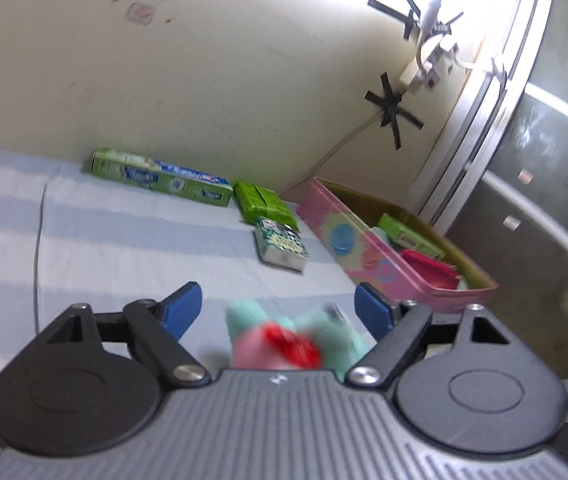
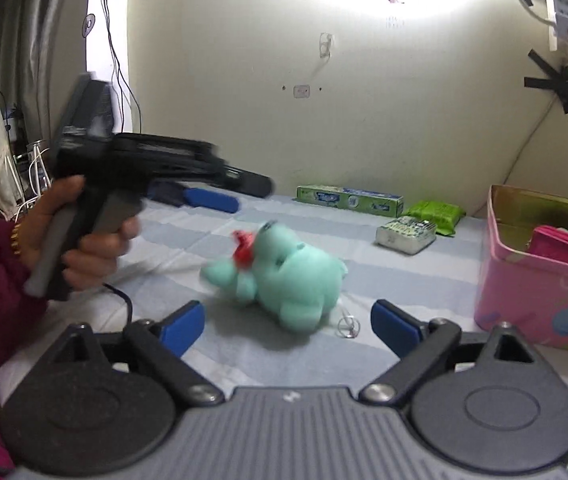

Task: Organize objects
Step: 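Move the right gripper toward the mint plush toy, then grasp the mint plush toy with the right gripper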

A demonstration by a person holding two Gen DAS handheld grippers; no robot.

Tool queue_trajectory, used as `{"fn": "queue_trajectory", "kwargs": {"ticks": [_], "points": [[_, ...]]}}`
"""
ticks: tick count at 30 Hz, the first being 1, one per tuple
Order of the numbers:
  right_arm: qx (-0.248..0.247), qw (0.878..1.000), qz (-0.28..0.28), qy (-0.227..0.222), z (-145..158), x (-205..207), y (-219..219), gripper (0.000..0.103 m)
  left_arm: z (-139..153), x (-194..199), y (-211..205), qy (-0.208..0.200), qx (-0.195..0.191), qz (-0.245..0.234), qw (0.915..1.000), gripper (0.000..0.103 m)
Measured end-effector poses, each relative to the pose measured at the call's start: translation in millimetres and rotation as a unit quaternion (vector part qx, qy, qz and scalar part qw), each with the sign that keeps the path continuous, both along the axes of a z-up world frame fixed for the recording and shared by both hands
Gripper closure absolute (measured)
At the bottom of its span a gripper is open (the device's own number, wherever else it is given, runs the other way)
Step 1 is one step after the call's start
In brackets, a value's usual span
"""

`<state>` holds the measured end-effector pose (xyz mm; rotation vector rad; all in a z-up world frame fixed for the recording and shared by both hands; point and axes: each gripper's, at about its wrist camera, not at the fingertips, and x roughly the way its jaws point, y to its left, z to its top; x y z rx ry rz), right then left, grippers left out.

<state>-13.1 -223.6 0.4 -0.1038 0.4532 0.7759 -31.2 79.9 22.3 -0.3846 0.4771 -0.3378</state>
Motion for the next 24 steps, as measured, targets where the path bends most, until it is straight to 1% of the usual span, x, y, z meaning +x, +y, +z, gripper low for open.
{"fn": "queue_trajectory", "kwargs": {"ticks": [2,4,5,6,9,13,15,16,17,18,19,20,21,22,24], "points": [[0.006,1.0,0.008,0.007,1,6,2,0.009,-5,-3,5,0.012,-0.02,0.008,0.9997,0.013],[0.01,1.0,0.011,0.015,2,21,5,0.009,-9,0,5,0.029,-0.038,0.011,0.9988,0.013],[0.009,1.0,0.012,0.018,6,34,15,0.009,-10,1,5,0.036,-0.046,0.01,0.9983,0.013],[0.007,1.0,0.011,0.023,4,38,21,0.009,-11,4,4,0.043,-0.05,0.009,0.9978,0.014],[0.015,0.999,0.009,0.045,-3,50,16,0.009,-13,10,-3,0.058,-0.048,0.004,0.9972,0.014],[0.031,0.996,0.015,0.079,-8,68,13,0.009,-18,13,-17,0.068,-0.033,-0.015,0.997,0.016],[0.026,0.995,0.02,0.09,-12,75,17,0.01,-24,12,-22,0.076,-0.028,-0.021,0.9965,0.018],[0.019,0.995,0.023,0.098,-15,79,22,0.012,-28,12,-23,0.079,-0.037,-0.025,0.9959,0.02],[0.012,0.993,0.03,0.11,-19,83,28,0.016,-33,13,-24,0.085,-0.055,-0.032,0.9944,0.026],[0.011,0.991,0.044,0.128,-25,89,34,0.038,-35,14,-24,0.089,-0.06,-0.029,0.9938,0.027],[0.015,0.989,0.046,0.14,-28,92,37,0.041,-34,15,-27,0.088,-0.053,-0.024,0.9944,0.028],[0.019,0.99,0.044,0.134,-25,90,37,0.043,-29,16,-30,0.089,-0.046,-0.022,0.9947,0.029],[0.023,0.991,0.044,0.125,-19,88,34,0.046,-22,17,-33,0.085,-0.048,-0.024,0.995,0.029],[0.032,0.993,0.039,0.108,-13,86,28,0.046,-11,19,-36,0.074,-0.051,-0.03,0.9955,0.03],[0.058,0.995,0.024,0.079,4,84,8,0.046,14,27,-49,0.043,-0.042,-0.051,0.9969,0.03]]}}
